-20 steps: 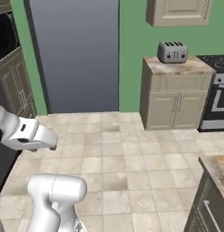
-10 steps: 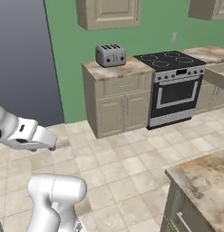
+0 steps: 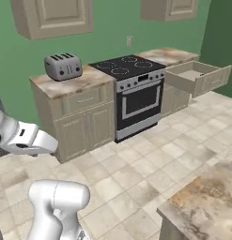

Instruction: Restock the sink supplies by placing the sponge and soap dispenser on the counter and next to the sink. Make sure the soap dispenser is upright.

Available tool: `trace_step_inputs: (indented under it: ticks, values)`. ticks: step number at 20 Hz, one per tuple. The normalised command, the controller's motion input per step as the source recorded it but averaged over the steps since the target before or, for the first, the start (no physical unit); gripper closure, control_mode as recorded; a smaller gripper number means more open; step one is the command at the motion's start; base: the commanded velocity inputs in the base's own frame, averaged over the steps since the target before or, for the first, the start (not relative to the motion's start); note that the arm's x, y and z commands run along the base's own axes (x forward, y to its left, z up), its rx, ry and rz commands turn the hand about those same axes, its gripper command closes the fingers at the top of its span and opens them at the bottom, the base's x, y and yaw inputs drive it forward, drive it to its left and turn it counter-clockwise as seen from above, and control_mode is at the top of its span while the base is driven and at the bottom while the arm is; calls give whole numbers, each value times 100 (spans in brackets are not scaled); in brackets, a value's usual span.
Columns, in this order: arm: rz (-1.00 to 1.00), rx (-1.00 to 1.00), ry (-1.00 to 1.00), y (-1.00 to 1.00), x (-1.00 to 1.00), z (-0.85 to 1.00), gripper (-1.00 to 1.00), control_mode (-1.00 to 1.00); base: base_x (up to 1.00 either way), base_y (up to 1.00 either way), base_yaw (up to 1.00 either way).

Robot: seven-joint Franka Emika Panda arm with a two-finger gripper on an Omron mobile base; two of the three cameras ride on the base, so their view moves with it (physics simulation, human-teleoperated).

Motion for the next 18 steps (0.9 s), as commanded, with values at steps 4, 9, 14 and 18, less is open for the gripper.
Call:
trace_step_inputs:
  ticks: [4, 9, 14, 18]
  values:
    - [0, 0, 0, 0, 0, 0, -100, 100, 100, 17, -53]
    - [0, 0, 0, 0, 0, 0, -100, 100, 100, 3, -50]
    - [0, 0, 0, 0, 0, 0, -100, 100, 100, 2, -48]
    - [0, 0, 0, 0, 0, 0, -100, 100, 100, 2, -45]
